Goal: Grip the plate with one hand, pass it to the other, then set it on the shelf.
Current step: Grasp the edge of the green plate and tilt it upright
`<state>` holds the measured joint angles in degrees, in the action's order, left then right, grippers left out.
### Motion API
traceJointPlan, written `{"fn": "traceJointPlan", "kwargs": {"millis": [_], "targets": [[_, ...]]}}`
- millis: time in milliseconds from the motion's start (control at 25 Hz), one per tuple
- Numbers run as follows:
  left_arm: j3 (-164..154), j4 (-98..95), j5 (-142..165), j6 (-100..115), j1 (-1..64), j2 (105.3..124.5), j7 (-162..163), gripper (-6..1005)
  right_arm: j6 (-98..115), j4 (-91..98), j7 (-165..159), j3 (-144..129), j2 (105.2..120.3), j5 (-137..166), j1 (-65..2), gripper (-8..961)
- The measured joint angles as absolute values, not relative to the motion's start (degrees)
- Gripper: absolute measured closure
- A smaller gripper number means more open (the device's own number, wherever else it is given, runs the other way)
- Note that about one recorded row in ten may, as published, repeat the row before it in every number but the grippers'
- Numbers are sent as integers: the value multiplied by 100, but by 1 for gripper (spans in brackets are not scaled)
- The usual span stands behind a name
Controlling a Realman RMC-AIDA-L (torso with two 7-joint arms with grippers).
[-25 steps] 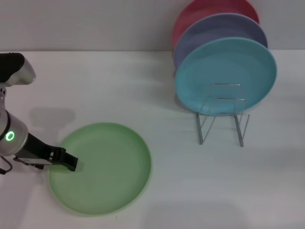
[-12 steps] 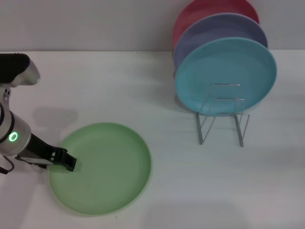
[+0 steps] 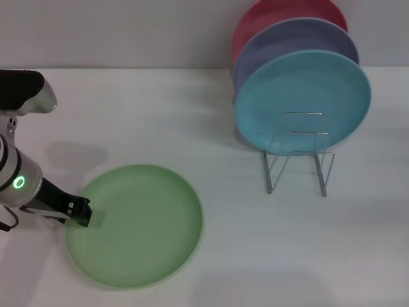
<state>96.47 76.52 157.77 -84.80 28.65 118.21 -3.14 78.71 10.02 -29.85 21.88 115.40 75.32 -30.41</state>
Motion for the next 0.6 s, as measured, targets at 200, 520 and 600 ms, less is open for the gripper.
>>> {"fn": "traceJointPlan", "kwargs": {"millis": [200, 520, 600], "targets": [[9584, 7623, 15808, -8446, 2865, 11821, -316, 694, 7881, 1002, -2994, 2188, 11540, 7532, -3040, 323], [9491, 7611, 15891, -8437, 2870, 11825, -317, 775, 7884, 1002, -2997, 2188, 11540, 7532, -3040, 323], [9491, 7611, 15891, -8437, 2870, 11823, -317, 795, 7884, 1002, -2998, 2188, 11540, 7532, -3040, 323]]}}
